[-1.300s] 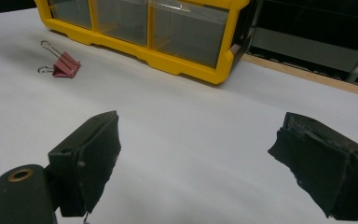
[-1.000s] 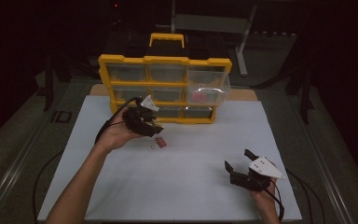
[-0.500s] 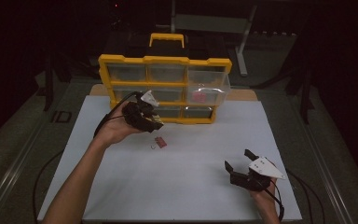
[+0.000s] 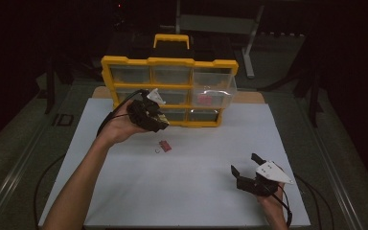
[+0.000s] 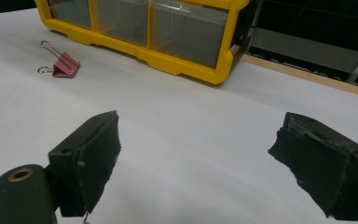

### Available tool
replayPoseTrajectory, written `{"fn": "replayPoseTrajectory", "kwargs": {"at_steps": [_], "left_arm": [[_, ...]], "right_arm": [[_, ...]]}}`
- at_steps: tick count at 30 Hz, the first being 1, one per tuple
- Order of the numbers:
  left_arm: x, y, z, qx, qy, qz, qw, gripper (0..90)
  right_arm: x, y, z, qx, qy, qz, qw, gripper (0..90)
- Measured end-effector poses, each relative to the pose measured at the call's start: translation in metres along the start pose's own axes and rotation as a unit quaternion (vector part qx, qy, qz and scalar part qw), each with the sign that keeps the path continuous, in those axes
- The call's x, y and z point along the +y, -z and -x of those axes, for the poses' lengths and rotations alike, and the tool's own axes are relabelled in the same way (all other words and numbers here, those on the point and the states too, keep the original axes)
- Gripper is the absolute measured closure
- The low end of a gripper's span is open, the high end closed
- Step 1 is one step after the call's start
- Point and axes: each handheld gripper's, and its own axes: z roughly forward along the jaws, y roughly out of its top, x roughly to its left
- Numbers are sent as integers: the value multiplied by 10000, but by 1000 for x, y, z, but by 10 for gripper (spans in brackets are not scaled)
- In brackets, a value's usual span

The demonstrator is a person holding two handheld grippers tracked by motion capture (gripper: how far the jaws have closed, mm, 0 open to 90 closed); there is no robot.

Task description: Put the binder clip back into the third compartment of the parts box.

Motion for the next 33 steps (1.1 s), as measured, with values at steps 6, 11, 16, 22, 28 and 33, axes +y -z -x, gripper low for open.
{"fn": "replayPoseTrajectory", "kwargs": {"at_steps": [6,11,16,22,28,33], "left_arm": [[5,2,-2,26,-44,-14,10000,502],[9,4,-2,22,-91,-18,10000,502],[13,6,-3,56,-116,-19,9999,502],[19,10,-4,84,-171,-6,9998,502],[27,16,-7,115,-211,39,9997,502],[32,19,-8,143,-229,86,9996,502]], "right_arm": [[0,0,0,4,4,-3,10000,124],[0,0,0,1,2,-1,10000,124],[0,0,0,5,2,-5,10000,124],[0,0,0,6,4,-1,10000,124],[0,0,0,13,-1,-4,10000,124],[0,0,0,16,1,-7,10000,124]]}}
